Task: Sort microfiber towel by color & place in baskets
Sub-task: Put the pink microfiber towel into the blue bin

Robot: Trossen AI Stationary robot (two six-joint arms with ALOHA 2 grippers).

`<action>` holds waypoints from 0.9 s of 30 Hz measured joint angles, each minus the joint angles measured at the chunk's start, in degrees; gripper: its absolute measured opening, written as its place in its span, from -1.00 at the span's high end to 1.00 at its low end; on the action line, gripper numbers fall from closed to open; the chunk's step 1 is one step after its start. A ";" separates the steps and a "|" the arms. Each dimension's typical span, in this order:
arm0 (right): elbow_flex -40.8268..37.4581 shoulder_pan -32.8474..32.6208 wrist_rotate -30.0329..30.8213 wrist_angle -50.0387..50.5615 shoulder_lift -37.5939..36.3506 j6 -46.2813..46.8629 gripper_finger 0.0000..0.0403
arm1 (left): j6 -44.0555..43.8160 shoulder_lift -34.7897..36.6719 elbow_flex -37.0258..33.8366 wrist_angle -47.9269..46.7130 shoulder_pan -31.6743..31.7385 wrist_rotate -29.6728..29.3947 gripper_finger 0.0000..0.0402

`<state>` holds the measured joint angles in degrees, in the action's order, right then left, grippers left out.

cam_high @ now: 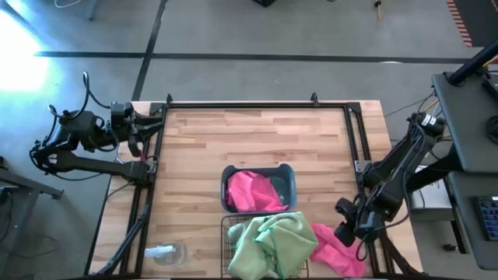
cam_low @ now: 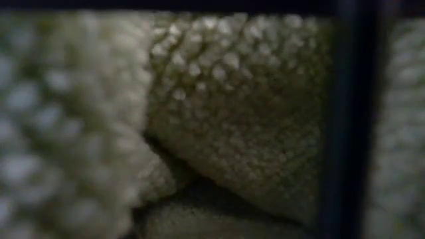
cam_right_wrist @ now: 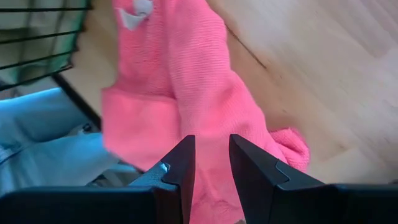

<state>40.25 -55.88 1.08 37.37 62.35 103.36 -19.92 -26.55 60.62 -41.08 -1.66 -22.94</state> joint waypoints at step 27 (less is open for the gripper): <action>0.00 0.02 -15.04 -14.40 18.84 2.01 0.54 | 0.84 0.00 0.00 -0.02 0.00 1.23 0.42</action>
<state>40.25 -55.86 -13.96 22.97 81.18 105.36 -19.08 -26.55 60.62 -41.10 -1.66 -21.71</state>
